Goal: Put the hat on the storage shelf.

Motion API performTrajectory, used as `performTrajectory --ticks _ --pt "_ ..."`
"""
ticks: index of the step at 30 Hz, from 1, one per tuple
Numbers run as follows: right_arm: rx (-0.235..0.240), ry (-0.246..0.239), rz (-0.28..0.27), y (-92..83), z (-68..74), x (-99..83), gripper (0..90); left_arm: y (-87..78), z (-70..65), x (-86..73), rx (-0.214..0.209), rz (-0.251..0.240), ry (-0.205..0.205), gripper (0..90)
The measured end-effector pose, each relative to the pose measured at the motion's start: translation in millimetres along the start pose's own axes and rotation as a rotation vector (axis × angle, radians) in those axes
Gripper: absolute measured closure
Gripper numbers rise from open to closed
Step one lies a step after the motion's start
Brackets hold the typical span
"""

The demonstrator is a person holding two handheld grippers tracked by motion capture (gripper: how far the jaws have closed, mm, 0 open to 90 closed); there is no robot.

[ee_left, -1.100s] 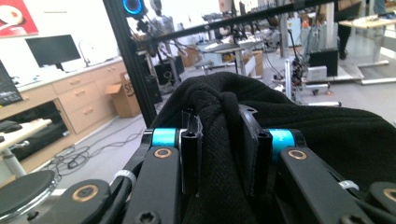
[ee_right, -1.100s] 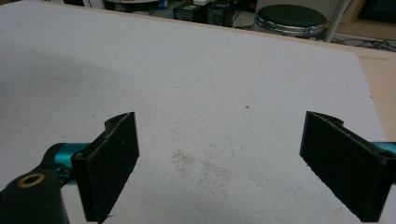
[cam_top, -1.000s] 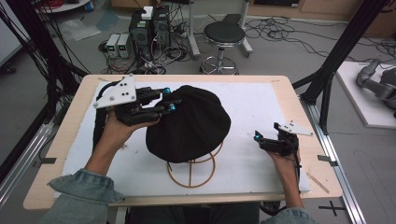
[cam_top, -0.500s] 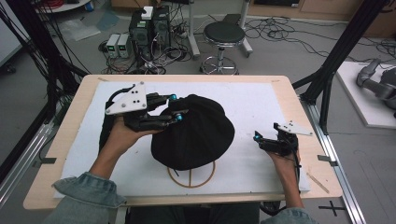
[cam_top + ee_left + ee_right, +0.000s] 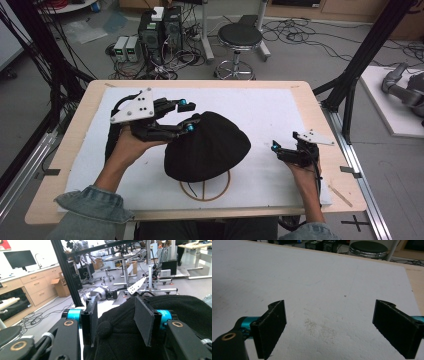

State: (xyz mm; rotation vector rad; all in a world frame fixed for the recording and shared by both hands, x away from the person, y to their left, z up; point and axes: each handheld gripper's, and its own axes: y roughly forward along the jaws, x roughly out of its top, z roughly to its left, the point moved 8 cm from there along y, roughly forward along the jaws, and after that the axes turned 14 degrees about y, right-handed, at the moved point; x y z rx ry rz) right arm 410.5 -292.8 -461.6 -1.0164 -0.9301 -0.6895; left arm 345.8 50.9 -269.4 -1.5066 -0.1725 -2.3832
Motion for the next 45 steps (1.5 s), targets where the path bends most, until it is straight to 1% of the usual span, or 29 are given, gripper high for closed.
performTrajectory --ticks 1,3,4,7,9,14,16,19,25,29,31,33,37,39,43,45 --pt "0.0 0.0 -0.001 0.0 -0.1 0.1 11.5 -1.5 0.9 -0.9 0.005 0.004 0.003 52.6" --pt "0.0 0.001 -0.001 0.0 -0.1 0.0 11.6 -4.8 2.8 -2.2 0.018 0.005 -0.008 50.6" --pt "0.0 0.0 -0.001 0.0 -0.2 0.1 11.6 -7.3 4.3 -3.5 0.027 0.013 -0.003 50.3" --pt "-0.003 0.0 -0.001 -0.1 -0.4 0.1 11.6 -15.6 8.5 -7.7 0.055 0.018 -0.012 49.0" --pt "-0.003 0.0 -0.001 -0.2 -0.5 0.1 11.6 -22.0 11.8 -11.7 0.081 0.025 -0.016 47.8" --pt "-0.005 -0.004 -0.004 0.1 -0.2 0.2 11.6 -39.8 20.5 -21.8 0.145 0.043 -0.041 45.6" --pt "-0.004 0.001 0.002 0.3 0.4 -0.4 11.6 -46.9 23.3 -25.7 0.165 0.048 -0.05 44.7" --pt "-0.008 0.002 0.001 0.1 0.1 -0.4 11.5 -57.1 27.4 -33.8 0.201 0.072 -0.049 44.2" --pt "-0.014 -0.008 -0.001 0.0 -0.6 -0.1 11.5 -77.8 34.6 -55.8 0.278 0.119 -0.078 42.6" --pt "-0.015 -0.006 0.0 0.2 -0.3 -0.4 11.5 -91.8 37.6 -72.5 0.333 0.173 -0.073 41.9" --pt "-0.016 -0.01 0.0 0.5 -0.4 -0.4 11.5 -98.4 39.0 -80.5 0.357 0.183 -0.083 41.4" --pt "-0.015 -0.011 -0.001 0.8 -0.2 -0.4 11.6 -104.6 40.2 -89.7 0.38 0.205 -0.092 41.2" --pt "-0.017 -0.008 -0.002 0.5 -0.4 -0.3 11.6 -115.0 41.6 -108.0 0.424 0.228 -0.123 39.7" --pt "-0.018 -0.009 -0.001 0.4 -0.4 -0.3 11.6 -120.8 42.5 -118.0 0.46 0.248 -0.121 39.8" --pt "-0.019 -0.01 -0.001 0.4 -0.4 -0.3 11.6 -131.3 41.8 -138.8 0.514 0.285 -0.143 39.7" --pt "-0.018 -0.009 0.0 0.2 -0.4 -0.3 11.5 -135.5 40.1 -147.4 0.529 0.299 -0.147 39.7"
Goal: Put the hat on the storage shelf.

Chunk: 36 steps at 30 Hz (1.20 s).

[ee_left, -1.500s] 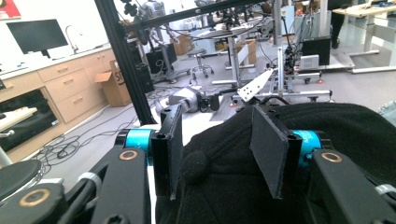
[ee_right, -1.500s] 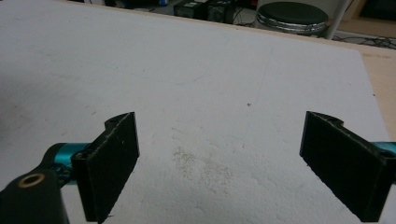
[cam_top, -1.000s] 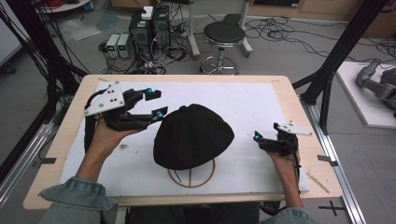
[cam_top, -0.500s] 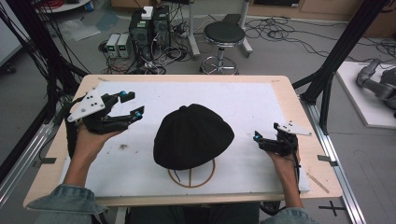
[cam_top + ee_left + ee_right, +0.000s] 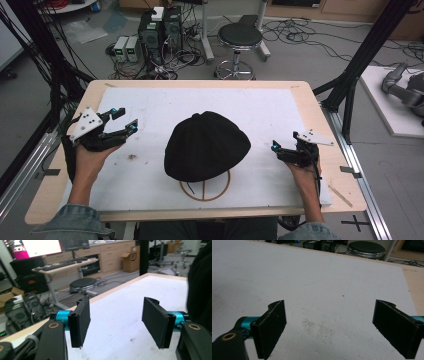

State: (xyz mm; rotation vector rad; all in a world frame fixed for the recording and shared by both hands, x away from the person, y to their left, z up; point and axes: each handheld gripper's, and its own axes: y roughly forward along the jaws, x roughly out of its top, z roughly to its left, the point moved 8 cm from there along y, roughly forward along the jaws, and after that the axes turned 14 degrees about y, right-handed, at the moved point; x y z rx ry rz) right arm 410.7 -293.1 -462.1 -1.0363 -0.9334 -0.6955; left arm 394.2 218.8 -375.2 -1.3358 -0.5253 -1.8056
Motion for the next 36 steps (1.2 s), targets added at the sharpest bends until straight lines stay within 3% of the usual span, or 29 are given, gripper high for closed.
performTrajectory --ticks 9,16,36 --pt "-0.001 -0.003 0.0 0.1 -0.3 -0.1 11.5 -5.5 3.7 -34.8 0.054 0.054 -0.017 39.6" --pt "-0.006 -0.001 0.001 -0.5 -0.3 -0.3 11.5 -5.8 5.4 -54.4 0.061 0.108 -0.035 37.4" --pt "-0.006 -0.006 0.004 -1.2 1.5 -1.5 11.5 -6.6 4.0 -72.4 0.065 0.151 -0.066 34.6"
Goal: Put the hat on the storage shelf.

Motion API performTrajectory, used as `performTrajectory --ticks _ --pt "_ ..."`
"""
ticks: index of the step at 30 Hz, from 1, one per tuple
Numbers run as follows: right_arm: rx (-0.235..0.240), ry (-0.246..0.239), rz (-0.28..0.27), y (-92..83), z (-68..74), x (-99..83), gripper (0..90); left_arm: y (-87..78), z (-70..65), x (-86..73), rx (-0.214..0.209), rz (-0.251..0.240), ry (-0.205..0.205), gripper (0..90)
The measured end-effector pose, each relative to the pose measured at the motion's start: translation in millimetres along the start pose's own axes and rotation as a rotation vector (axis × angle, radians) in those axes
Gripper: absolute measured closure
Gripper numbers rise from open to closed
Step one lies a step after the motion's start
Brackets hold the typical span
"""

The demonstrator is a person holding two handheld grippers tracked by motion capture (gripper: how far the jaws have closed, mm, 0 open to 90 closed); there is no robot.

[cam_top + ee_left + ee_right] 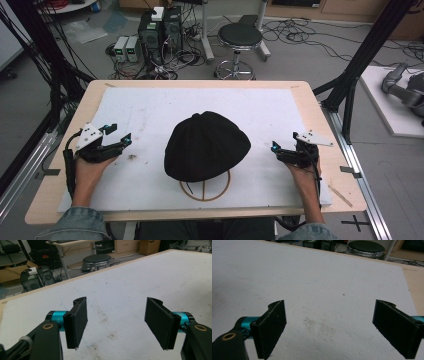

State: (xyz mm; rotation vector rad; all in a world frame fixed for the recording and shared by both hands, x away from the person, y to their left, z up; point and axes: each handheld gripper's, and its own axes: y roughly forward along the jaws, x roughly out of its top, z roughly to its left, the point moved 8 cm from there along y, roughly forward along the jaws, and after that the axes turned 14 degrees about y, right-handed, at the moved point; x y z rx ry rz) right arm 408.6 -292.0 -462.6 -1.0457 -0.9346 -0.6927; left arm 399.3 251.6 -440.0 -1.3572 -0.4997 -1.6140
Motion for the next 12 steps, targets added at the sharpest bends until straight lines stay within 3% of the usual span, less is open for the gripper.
performTrajectory --ticks 12 --pt "0.001 0.001 -0.009 -0.2 -0.3 1.1 11.5 0.2 1.3 -3.4 0.002 0.008 -0.013 34.4"
